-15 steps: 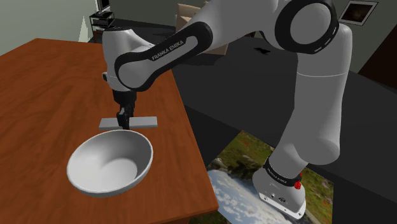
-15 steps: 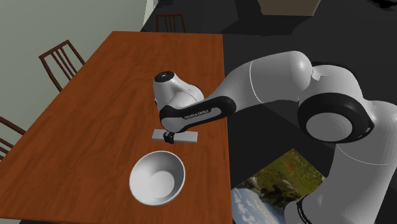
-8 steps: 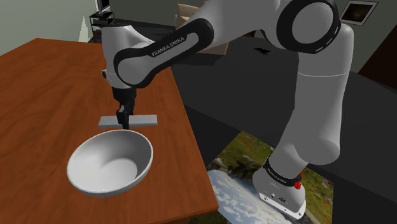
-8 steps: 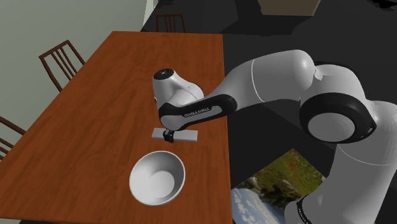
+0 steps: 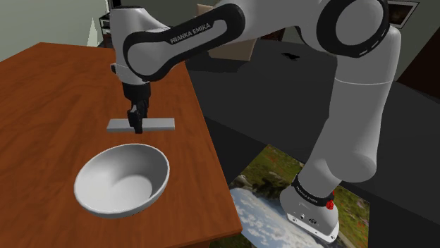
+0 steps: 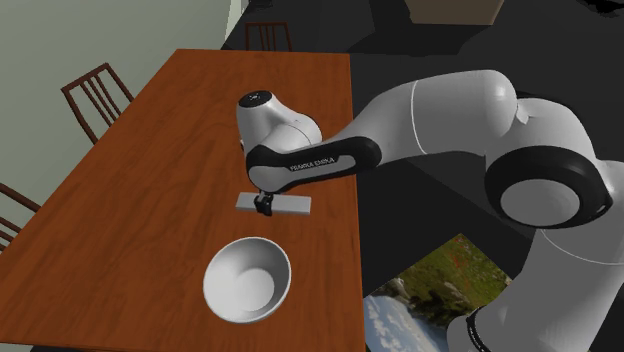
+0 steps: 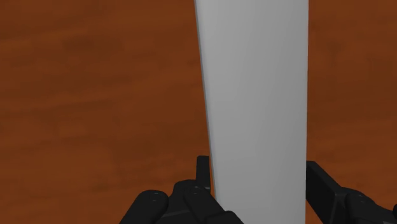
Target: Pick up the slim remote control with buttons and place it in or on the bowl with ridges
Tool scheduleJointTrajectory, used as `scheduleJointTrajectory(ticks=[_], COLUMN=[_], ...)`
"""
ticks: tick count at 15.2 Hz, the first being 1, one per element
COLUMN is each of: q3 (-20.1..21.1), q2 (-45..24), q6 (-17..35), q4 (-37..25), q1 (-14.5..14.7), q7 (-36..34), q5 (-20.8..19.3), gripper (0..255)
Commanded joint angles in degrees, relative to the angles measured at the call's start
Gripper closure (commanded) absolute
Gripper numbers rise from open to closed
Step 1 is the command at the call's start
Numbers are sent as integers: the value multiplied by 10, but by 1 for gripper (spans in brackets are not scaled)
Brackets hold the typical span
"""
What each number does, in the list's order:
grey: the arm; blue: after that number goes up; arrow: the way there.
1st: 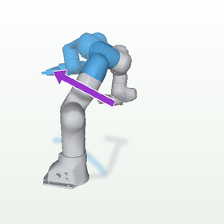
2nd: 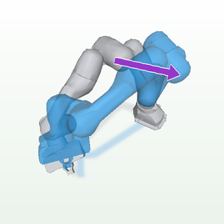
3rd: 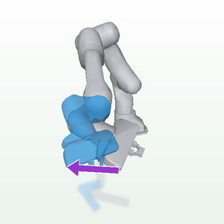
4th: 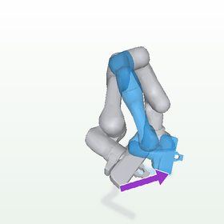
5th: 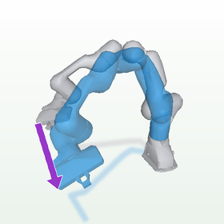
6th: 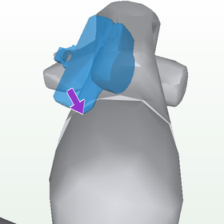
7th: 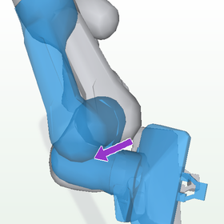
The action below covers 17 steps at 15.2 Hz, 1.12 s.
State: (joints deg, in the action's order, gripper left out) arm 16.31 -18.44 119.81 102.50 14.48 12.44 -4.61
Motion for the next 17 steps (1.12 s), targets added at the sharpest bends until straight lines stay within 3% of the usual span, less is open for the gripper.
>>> scheduleJointTrajectory(ticks=[1, 17], q3=[1, 5], q2=[5, 36], q6=[-14, -126], q4=[-10, -92], q1=[0, -1], q7=[0, 6], q5=[2, 13], gripper=[255, 255])
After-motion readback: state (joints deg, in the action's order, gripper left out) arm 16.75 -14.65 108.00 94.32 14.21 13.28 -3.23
